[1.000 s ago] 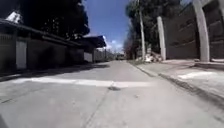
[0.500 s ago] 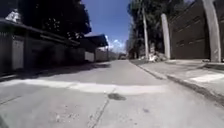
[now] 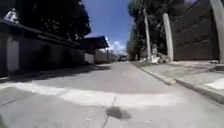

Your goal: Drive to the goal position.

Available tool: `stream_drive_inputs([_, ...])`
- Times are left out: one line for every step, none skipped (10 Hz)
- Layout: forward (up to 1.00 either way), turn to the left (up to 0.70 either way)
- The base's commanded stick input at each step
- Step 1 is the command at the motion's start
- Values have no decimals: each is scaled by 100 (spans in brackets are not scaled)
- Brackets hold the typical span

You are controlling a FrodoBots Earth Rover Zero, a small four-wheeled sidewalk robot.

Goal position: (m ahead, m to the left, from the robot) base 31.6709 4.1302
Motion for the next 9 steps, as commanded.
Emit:
stream_drive_inputs([85, -15])
stream_drive_inputs([85, 2])
stream_drive_inputs([85, 3])
stream_drive_inputs([85, 4])
stream_drive_inputs([85, 0])
stream_drive_inputs([85, 0])
stream_drive_inputs([85, 0])
stream_drive_inputs([85, 0])
stream_drive_inputs([85, 10])
